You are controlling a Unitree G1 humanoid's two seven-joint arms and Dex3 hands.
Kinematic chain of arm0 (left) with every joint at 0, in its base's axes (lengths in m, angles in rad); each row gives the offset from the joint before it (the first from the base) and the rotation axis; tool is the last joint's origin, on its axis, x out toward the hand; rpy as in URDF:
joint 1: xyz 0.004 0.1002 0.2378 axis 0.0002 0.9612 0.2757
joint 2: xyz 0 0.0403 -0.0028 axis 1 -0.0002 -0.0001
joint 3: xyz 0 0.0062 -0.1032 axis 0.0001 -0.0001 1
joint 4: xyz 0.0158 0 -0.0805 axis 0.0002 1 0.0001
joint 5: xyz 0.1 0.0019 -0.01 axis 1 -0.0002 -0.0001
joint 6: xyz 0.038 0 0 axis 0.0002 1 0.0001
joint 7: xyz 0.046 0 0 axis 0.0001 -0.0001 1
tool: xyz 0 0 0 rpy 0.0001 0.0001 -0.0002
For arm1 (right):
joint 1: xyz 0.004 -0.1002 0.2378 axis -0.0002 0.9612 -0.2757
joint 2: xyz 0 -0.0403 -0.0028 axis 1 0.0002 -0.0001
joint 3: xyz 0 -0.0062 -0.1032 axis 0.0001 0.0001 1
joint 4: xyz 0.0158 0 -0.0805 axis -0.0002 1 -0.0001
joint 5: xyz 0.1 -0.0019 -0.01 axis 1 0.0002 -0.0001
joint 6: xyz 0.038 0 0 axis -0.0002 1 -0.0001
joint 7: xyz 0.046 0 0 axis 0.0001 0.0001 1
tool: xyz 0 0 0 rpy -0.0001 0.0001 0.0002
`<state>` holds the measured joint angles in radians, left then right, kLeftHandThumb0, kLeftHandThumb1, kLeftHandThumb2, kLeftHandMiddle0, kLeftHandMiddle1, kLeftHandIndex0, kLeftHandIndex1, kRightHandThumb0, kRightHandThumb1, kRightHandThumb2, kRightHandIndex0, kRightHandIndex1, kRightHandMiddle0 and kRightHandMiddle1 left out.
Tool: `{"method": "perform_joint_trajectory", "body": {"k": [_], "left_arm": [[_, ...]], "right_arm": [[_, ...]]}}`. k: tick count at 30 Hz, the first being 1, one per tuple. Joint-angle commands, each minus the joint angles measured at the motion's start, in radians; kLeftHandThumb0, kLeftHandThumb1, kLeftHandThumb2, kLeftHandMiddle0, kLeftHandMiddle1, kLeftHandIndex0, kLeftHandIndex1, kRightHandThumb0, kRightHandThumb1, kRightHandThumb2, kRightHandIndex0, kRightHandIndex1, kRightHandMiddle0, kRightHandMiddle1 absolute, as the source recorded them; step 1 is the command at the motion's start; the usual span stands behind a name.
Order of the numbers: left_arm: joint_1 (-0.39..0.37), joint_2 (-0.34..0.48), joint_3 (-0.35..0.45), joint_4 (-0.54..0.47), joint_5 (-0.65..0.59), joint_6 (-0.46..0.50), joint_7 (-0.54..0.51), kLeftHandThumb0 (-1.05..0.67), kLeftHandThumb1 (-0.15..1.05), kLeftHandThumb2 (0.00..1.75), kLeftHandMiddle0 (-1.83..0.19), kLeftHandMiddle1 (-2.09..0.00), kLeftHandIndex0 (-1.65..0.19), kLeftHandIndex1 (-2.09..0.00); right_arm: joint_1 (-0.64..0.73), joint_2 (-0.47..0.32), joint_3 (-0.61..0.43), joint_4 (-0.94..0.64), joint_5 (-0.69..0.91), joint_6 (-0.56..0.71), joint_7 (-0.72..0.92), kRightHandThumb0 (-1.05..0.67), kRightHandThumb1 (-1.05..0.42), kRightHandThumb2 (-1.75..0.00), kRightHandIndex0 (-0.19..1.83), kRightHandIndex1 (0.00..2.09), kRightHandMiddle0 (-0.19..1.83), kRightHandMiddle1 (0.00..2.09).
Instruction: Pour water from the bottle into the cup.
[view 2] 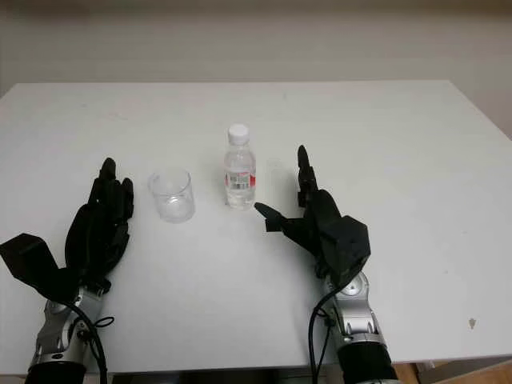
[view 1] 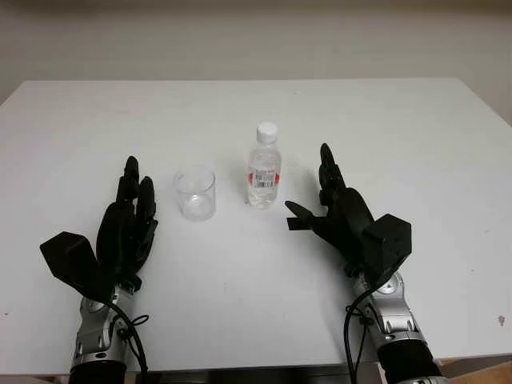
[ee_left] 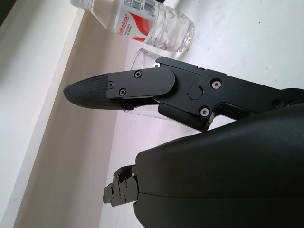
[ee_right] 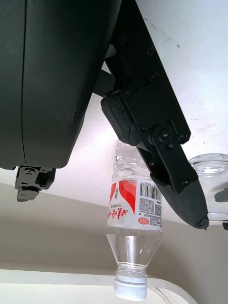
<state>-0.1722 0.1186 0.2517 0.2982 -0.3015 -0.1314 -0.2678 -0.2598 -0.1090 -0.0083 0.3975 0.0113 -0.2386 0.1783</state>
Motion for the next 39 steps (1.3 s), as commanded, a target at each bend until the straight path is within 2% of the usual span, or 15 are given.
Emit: {"method": "perform_joint_trajectory", "body": {"k": [1, 12, 17, 28, 34, 39], "left_arm": [[0.032, 0.000, 0.001, 0.019, 0.001, 0.006, 0.000, -0.74, 1.05, 0.46, 0.19, -0.05, 0.17, -0.06], [0.035, 0.001, 0.002, 0.011, 0.002, 0.023, 0.009, -0.74, 1.05, 0.47, 0.18, -0.06, 0.17, -0.06], [0.038, -0.002, -0.002, 0.014, 0.006, 0.011, 0.007, -0.73, 1.05, 0.49, 0.19, -0.05, 0.18, -0.05], [0.046, -0.008, -0.006, 0.004, 0.004, 0.015, 0.016, -0.74, 1.05, 0.47, 0.18, -0.05, 0.16, -0.06], [0.053, -0.010, -0.009, 0.000, 0.008, 0.009, 0.016, -0.73, 1.05, 0.48, 0.19, -0.05, 0.18, -0.05], [0.052, -0.016, -0.007, 0.007, 0.001, 0.003, 0.014, -0.73, 1.05, 0.48, 0.19, -0.05, 0.17, -0.05]], "right_arm": [[-0.002, 0.001, 0.001, -0.003, -0.002, -0.009, -0.003, -0.93, -0.92, -0.06, -0.19, 0.00, -0.19, 0.00], [-0.016, 0.007, 0.010, 0.028, -0.017, -0.032, -0.016, -0.94, -0.94, -0.06, -0.19, 0.00, -0.19, 0.00], [-0.089, 0.000, 0.025, 0.052, -0.057, -0.049, -0.040, -0.96, -0.93, -0.05, -0.19, 0.00, -0.19, 0.00], [-0.378, 0.009, 0.053, 0.330, -0.113, -0.111, -0.061, -1.04, -0.92, -0.05, -0.19, 0.00, -0.19, 0.00], [-0.461, 0.018, 0.066, 0.489, -0.130, -0.191, -0.061, -1.05, -0.92, -0.05, -0.19, 0.00, -0.19, 0.00], [-0.498, 0.020, 0.075, 0.564, -0.136, -0.185, -0.045, -1.04, -0.91, -0.05, -0.19, 0.00, -0.19, 0.00]]}}
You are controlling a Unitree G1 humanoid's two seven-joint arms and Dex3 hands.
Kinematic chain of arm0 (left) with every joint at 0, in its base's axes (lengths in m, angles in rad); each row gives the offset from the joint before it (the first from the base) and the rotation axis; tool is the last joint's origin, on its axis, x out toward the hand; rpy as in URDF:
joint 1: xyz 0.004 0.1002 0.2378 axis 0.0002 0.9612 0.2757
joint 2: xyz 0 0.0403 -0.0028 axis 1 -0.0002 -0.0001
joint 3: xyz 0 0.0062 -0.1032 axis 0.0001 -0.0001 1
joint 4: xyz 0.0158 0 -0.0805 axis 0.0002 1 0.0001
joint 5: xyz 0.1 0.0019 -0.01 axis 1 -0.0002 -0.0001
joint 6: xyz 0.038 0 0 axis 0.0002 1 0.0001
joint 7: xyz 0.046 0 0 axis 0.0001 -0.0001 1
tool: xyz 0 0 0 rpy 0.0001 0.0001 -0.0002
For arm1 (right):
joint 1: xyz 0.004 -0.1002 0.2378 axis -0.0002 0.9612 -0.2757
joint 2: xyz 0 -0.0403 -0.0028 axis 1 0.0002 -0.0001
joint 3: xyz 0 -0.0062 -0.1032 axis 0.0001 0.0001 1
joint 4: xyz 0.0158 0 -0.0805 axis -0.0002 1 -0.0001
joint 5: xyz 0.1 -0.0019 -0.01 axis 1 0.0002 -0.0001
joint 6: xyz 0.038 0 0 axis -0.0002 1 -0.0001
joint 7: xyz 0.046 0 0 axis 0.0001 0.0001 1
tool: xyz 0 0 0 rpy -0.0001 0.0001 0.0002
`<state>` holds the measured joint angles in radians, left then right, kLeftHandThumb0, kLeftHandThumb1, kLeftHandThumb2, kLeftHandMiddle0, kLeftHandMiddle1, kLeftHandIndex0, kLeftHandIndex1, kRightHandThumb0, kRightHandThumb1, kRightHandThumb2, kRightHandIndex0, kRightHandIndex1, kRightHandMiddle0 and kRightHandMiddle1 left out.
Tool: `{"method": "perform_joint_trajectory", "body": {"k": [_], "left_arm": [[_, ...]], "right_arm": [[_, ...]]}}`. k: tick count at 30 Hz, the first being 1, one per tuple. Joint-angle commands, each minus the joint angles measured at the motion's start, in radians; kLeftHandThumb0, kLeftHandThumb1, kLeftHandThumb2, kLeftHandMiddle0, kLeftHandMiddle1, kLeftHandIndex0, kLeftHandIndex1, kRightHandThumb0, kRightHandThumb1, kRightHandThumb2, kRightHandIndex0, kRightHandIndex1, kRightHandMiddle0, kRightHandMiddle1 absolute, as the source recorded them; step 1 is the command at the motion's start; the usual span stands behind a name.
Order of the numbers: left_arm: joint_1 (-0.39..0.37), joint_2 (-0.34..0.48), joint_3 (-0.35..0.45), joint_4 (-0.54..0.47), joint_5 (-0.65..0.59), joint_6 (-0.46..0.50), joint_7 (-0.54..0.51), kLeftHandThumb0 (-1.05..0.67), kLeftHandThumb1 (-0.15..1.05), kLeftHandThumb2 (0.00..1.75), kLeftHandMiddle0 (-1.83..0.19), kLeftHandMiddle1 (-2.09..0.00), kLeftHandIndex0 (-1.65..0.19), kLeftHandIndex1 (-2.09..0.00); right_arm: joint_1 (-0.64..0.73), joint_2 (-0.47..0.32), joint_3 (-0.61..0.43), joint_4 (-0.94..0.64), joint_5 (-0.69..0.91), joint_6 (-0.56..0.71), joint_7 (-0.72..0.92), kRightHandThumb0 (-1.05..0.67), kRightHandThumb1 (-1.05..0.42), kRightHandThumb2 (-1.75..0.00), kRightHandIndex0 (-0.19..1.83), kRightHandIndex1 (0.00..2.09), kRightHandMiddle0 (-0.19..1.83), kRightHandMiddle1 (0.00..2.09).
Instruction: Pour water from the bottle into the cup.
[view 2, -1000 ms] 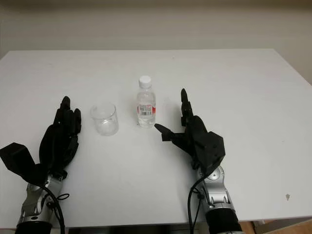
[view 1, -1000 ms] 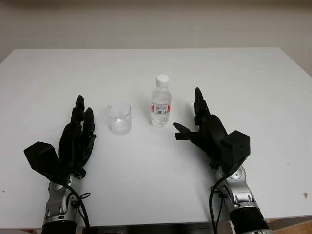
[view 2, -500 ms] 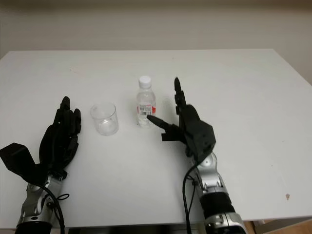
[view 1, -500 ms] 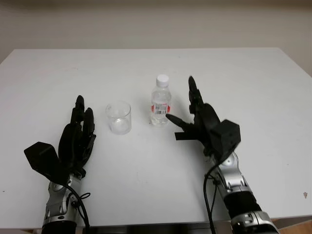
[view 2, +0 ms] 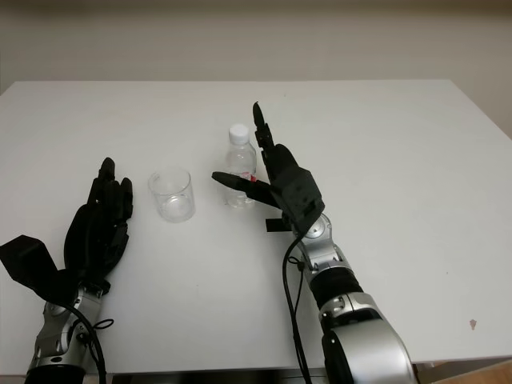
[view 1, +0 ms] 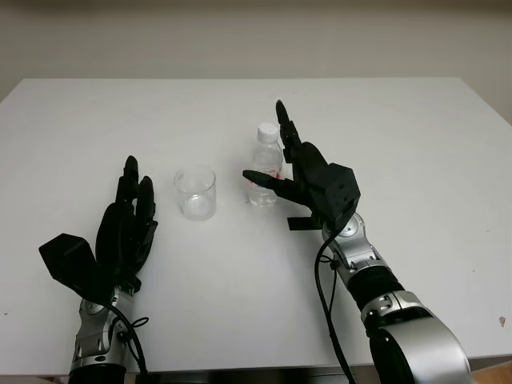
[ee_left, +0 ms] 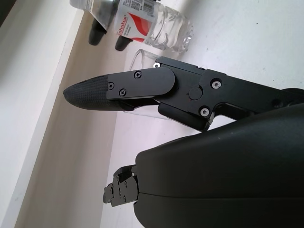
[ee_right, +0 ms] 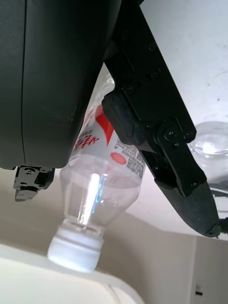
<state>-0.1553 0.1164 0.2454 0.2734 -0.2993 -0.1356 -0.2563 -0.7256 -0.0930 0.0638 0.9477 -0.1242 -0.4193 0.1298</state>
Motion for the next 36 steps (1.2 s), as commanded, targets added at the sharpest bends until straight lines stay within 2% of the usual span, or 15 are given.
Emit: {"method": "perform_joint_trajectory", "body": {"k": [1, 11, 15, 17, 18, 19, 20, 21, 22, 24, 26, 28, 32, 36], "left_arm": [[0.035, -0.013, -0.001, 0.033, 0.002, 0.004, 0.003, -0.73, 1.05, 0.48, 0.19, -0.05, 0.17, -0.05], [0.040, -0.018, -0.009, 0.027, 0.013, 0.000, 0.019, -0.74, 1.05, 0.49, 0.18, -0.06, 0.16, -0.06], [0.043, -0.020, -0.011, 0.021, 0.013, 0.002, 0.022, -0.73, 1.05, 0.49, 0.18, -0.05, 0.17, -0.05], [0.044, -0.019, -0.012, 0.019, 0.017, 0.000, 0.023, -0.73, 1.05, 0.49, 0.18, -0.05, 0.17, -0.05], [0.044, -0.019, -0.013, 0.019, 0.017, 0.000, 0.022, -0.73, 1.05, 0.50, 0.19, -0.05, 0.17, -0.05], [0.044, -0.020, -0.013, 0.019, 0.017, -0.001, 0.023, -0.73, 1.05, 0.50, 0.19, -0.05, 0.17, -0.05], [0.043, -0.022, -0.012, 0.020, 0.016, -0.001, 0.023, -0.73, 1.05, 0.50, 0.19, -0.05, 0.17, -0.05], [0.043, -0.023, -0.013, 0.021, 0.015, -0.001, 0.022, -0.73, 1.05, 0.50, 0.19, -0.05, 0.17, -0.05], [0.042, -0.024, -0.014, 0.021, 0.017, -0.001, 0.022, -0.73, 1.05, 0.51, 0.19, -0.05, 0.17, -0.05], [0.040, -0.027, -0.015, 0.021, 0.019, 0.000, 0.026, -0.72, 1.05, 0.51, 0.19, -0.05, 0.17, -0.05], [0.037, -0.030, -0.016, 0.022, 0.019, 0.002, 0.029, -0.73, 1.05, 0.51, 0.19, -0.05, 0.17, -0.05], [0.036, -0.031, -0.016, 0.022, 0.018, 0.005, 0.030, -0.74, 1.05, 0.49, 0.19, -0.05, 0.18, -0.05], [0.032, -0.033, -0.016, 0.029, 0.016, 0.000, 0.025, -0.74, 1.05, 0.49, 0.19, -0.04, 0.18, -0.05], [0.031, -0.036, -0.013, 0.029, 0.012, 0.000, 0.026, -0.74, 1.05, 0.49, 0.19, -0.05, 0.18, -0.05]], "right_arm": [[-0.038, 0.004, 0.003, 0.026, -0.002, -0.003, 0.006, -1.03, -0.90, -0.05, -0.19, 0.00, -0.19, 0.00], [-0.085, 0.030, -0.014, 0.149, 0.009, -0.002, -0.006, -0.98, -0.90, -0.05, -0.19, 0.00, -0.19, 0.00], [-0.097, 0.066, -0.065, 0.183, 0.070, 0.015, -0.011, -0.84, -0.87, -0.04, -0.18, 0.01, -0.19, 0.00], [-0.100, 0.080, -0.074, 0.186, 0.074, 0.023, -0.043, -0.77, -0.87, -0.05, -0.10, 0.05, -0.13, 0.04], [-0.102, 0.086, -0.080, 0.186, 0.080, 0.028, -0.054, -0.72, -0.87, -0.05, 0.07, 0.14, 0.02, 0.12], [-0.104, 0.092, -0.085, 0.185, 0.084, 0.034, -0.063, -0.68, -0.87, -0.05, 0.15, 0.28, 0.06, 0.29], [-0.106, 0.095, -0.087, 0.185, 0.086, 0.037, -0.072, -0.66, -0.87, -0.05, 0.16, 0.59, 0.00, 0.70], [-0.108, 0.099, -0.091, 0.186, 0.089, 0.041, -0.079, -0.64, -0.89, -0.06, 0.12, 1.05, -0.04, 1.22], [-0.109, 0.104, -0.100, 0.187, 0.101, 0.042, -0.075, -0.63, -0.90, -0.06, 0.09, 1.32, -0.02, 1.46], [-0.111, 0.109, -0.113, 0.190, 0.118, 0.040, -0.059, -0.57, -0.95, -0.07, 0.28, 1.78, 0.17, 1.79], [-0.112, 0.106, -0.111, 0.193, 0.115, 0.041, -0.052, -0.57, -1.00, -0.07, 0.48, 1.98, 0.31, 1.95], [-0.114, 0.098, -0.102, 0.195, 0.105, 0.045, -0.044, -0.58, -1.04, -0.10, 0.72, 2.07, 0.49, 2.06], [-0.116, 0.084, -0.091, 0.195, 0.092, 0.046, -0.011, -0.57, -1.05, -0.21, 1.05, 2.09, 0.85, 2.09], [-0.119, 0.077, -0.092, 0.190, 0.092, 0.057, 0.027, -0.51, -1.05, -0.32, 1.26, 2.09, 1.01, 2.09]]}}
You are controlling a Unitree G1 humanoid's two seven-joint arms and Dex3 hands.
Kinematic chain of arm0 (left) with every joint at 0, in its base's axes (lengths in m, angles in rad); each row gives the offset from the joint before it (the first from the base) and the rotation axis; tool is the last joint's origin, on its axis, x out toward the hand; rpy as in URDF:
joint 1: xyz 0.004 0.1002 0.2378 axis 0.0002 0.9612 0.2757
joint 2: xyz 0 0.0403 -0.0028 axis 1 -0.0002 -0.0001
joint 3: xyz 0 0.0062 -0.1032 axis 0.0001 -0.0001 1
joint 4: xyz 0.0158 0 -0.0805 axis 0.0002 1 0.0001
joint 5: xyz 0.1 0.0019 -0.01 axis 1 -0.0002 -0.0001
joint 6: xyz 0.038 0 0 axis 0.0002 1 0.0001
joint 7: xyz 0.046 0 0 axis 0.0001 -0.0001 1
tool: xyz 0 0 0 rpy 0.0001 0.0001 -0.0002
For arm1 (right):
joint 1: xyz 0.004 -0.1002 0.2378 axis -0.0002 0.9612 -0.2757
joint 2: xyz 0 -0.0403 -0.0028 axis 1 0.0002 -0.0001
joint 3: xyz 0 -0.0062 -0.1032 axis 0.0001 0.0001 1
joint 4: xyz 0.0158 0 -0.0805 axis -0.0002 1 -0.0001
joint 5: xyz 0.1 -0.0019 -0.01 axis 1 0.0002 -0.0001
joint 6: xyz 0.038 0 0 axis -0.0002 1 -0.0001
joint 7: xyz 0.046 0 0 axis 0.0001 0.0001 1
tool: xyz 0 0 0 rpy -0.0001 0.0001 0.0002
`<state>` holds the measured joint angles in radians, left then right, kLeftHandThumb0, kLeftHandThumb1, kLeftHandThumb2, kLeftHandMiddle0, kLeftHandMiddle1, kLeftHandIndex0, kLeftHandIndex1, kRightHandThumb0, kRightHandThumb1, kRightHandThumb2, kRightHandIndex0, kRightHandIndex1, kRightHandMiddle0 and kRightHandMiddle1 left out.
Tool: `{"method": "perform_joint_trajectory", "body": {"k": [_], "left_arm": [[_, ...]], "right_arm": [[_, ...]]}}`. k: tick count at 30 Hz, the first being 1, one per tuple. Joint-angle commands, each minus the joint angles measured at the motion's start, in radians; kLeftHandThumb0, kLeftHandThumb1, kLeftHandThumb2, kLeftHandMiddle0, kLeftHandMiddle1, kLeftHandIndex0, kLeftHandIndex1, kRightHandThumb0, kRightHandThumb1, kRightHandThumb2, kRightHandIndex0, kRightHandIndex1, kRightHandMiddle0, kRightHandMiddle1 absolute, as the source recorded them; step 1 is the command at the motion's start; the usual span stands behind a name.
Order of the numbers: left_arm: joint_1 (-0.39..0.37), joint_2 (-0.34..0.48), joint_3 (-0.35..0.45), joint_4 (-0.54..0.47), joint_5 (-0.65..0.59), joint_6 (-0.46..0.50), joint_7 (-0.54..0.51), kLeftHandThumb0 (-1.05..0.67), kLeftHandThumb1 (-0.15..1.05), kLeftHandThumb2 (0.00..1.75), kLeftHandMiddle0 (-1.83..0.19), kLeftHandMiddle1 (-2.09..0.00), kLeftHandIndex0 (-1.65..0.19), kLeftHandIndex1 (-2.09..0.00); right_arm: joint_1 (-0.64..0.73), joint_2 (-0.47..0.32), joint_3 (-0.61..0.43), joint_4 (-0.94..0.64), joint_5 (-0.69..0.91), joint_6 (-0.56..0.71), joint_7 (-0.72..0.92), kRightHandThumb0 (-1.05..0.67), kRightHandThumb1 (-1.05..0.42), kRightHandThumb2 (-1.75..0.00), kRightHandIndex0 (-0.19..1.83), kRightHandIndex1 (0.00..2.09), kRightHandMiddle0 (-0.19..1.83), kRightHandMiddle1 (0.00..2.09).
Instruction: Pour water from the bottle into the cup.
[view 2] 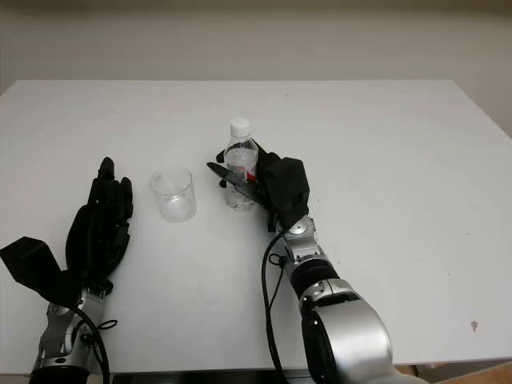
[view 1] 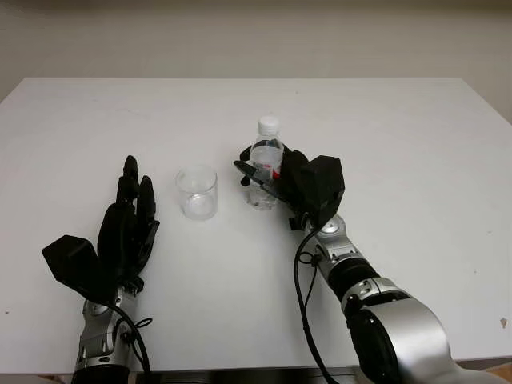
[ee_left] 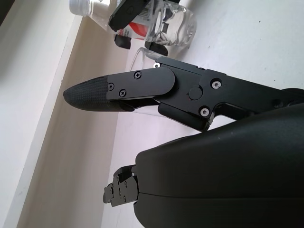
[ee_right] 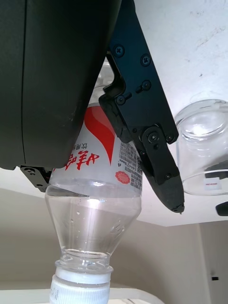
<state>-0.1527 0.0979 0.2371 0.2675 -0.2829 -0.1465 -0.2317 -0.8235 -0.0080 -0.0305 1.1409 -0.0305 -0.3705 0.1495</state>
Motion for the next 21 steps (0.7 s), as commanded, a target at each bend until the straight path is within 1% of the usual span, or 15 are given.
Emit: {"method": "perform_joint_trajectory", "body": {"k": [1, 6, 10, 13, 17, 21], "left_arm": [[0.029, -0.017, -0.004, 0.035, -0.004, 0.011, 0.002, -0.74, 1.05, 0.48, 0.19, -0.05, 0.18, -0.05], [0.028, -0.017, -0.003, 0.038, -0.003, 0.013, 0.004, -0.74, 1.05, 0.48, 0.19, -0.05, 0.18, -0.05], [0.030, -0.015, -0.003, 0.038, 0.000, 0.009, 0.003, -0.74, 1.05, 0.48, 0.19, -0.05, 0.17, -0.05], [0.032, -0.013, -0.005, 0.038, 0.008, 0.006, 0.008, -0.75, 1.05, 0.48, 0.18, -0.05, 0.17, -0.06], [0.033, -0.015, -0.007, 0.035, 0.006, 0.009, 0.006, -0.75, 1.05, 0.48, 0.18, -0.05, 0.17, -0.06], [0.029, -0.019, -0.006, 0.042, 0.004, 0.002, 0.003, -0.74, 1.05, 0.48, 0.19, -0.05, 0.17, -0.05]], "right_arm": [[-0.022, -0.010, 0.008, -0.005, -0.010, 0.010, 0.004, -0.50, -1.05, -0.35, 1.30, 2.09, 1.04, 2.09], [-0.032, -0.023, 0.047, -0.008, -0.077, -0.013, -0.072, -0.45, -1.05, -0.41, 1.39, 2.09, 1.12, 2.09], [-0.058, -0.044, 0.086, -0.007, -0.147, -0.037, -0.148, -0.42, -1.05, -0.40, 1.36, 2.09, 1.08, 2.09], [-0.111, -0.090, 0.175, 0.004, -0.287, -0.059, -0.275, -0.41, -1.05, -0.38, 1.34, 2.09, 1.04, 2.09], [-0.202, -0.140, 0.305, 0.040, -0.475, -0.037, -0.439, -0.44, -1.05, -0.37, 1.21, 2.09, 0.82, 2.09], [-0.275, -0.162, 0.392, 0.093, -0.588, -0.014, -0.543, -0.44, -1.05, -0.32, 1.24, 2.09, 0.78, 2.09]]}}
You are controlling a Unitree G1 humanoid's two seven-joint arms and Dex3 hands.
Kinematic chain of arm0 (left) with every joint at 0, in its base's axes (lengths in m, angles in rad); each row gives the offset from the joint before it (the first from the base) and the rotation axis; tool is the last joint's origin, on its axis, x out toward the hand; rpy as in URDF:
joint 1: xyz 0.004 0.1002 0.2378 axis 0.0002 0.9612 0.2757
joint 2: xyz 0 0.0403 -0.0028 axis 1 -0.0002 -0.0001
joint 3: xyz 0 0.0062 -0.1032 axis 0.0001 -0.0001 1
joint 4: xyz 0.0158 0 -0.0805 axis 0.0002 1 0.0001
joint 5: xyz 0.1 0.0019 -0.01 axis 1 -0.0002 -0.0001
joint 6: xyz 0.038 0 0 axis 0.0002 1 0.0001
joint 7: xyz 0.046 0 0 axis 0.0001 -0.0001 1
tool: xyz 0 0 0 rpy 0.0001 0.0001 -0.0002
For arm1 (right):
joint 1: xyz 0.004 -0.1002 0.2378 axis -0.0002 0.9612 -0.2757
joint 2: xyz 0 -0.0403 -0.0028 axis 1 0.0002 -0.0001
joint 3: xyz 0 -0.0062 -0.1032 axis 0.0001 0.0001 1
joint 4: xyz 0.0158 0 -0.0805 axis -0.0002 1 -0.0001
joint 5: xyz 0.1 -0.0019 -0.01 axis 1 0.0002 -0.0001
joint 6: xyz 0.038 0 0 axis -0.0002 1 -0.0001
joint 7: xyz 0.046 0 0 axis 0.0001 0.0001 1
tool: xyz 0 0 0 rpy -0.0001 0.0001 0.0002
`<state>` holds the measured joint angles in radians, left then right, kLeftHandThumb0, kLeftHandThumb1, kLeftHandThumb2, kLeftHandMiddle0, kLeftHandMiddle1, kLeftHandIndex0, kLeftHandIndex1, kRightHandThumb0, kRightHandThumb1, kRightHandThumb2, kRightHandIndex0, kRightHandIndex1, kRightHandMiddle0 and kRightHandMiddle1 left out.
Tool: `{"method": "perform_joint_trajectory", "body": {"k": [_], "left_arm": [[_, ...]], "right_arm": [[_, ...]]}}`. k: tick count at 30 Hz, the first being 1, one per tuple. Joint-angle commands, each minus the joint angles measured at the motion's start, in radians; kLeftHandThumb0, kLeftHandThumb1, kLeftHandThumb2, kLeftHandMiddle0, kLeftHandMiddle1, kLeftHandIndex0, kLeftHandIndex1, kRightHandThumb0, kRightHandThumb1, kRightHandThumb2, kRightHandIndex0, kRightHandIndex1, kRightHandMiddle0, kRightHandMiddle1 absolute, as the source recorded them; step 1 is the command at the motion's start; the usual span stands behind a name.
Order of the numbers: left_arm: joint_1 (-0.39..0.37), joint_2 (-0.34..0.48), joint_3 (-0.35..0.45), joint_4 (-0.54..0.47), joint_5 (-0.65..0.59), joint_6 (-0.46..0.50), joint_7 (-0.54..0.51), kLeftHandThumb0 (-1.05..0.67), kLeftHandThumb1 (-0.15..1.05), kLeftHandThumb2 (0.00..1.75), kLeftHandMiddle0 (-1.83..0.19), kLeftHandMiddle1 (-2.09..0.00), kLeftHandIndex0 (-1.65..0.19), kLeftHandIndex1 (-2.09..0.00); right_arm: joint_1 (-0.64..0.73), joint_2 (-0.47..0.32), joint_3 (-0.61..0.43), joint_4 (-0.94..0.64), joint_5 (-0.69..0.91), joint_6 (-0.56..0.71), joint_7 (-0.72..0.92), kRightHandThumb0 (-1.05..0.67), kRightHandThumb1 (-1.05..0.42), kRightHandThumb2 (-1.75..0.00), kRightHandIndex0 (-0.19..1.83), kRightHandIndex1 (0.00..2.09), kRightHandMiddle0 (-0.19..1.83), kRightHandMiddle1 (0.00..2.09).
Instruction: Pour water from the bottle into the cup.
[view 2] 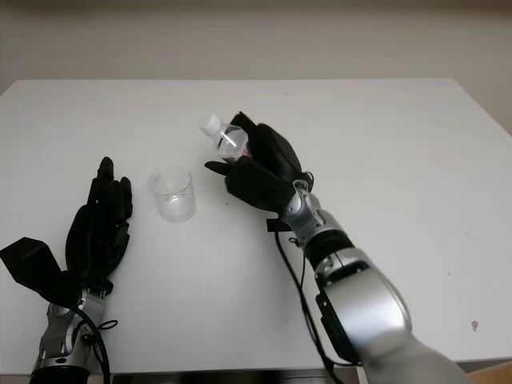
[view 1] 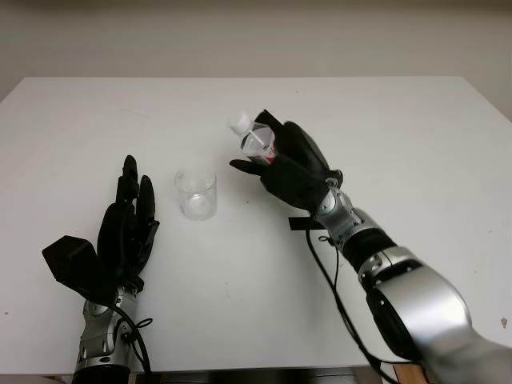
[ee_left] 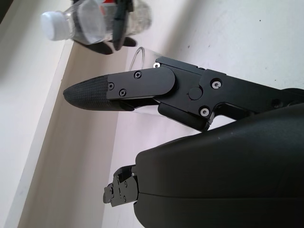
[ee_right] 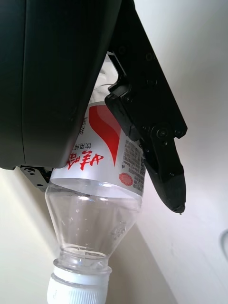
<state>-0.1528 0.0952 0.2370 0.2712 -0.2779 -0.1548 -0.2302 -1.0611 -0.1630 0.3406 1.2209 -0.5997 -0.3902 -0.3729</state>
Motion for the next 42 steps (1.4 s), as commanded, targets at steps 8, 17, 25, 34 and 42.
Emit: {"method": "perform_joint_trajectory", "body": {"k": [8, 17, 25, 34, 42], "left_arm": [[0.033, -0.024, -0.005, 0.037, -0.003, 0.008, 0.010, -0.75, 1.05, 0.48, 0.19, -0.05, 0.18, -0.05], [0.034, -0.039, -0.011, 0.045, 0.010, -0.013, 0.024, -0.75, 1.05, 0.48, 0.18, -0.05, 0.17, -0.05], [0.037, -0.053, -0.016, 0.053, 0.010, -0.020, 0.032, -0.77, 1.05, 0.47, 0.18, -0.06, 0.17, -0.05], [0.037, -0.065, -0.017, 0.065, 0.006, -0.041, 0.039, -0.78, 1.05, 0.45, 0.18, -0.06, 0.17, -0.05], [0.038, -0.073, -0.017, 0.065, 0.004, -0.043, 0.045, -0.78, 1.05, 0.43, 0.18, -0.05, 0.18, -0.05]], "right_arm": [[-0.159, -0.010, 0.188, 0.076, -0.195, 0.114, -0.116, -0.46, -1.05, -0.26, 1.14, 2.09, 0.72, 2.09], [-0.209, -0.010, 0.291, 0.096, -0.276, 0.130, -0.139, -0.44, -1.05, -0.25, 1.16, 2.09, 0.60, 2.09], [-0.232, -0.020, 0.404, 0.095, -0.386, 0.123, -0.233, -0.46, -1.05, -0.15, 1.18, 2.09, 0.51, 2.09], [-0.271, -0.028, 0.564, 0.103, -0.549, 0.140, -0.384, -0.51, -1.05, -0.22, 1.12, 2.09, 0.24, 1.85], [-0.289, -0.018, 0.642, 0.114, -0.621, 0.173, -0.458, -0.50, -1.05, -0.09, 1.06, 2.09, 0.31, 1.43]]}}
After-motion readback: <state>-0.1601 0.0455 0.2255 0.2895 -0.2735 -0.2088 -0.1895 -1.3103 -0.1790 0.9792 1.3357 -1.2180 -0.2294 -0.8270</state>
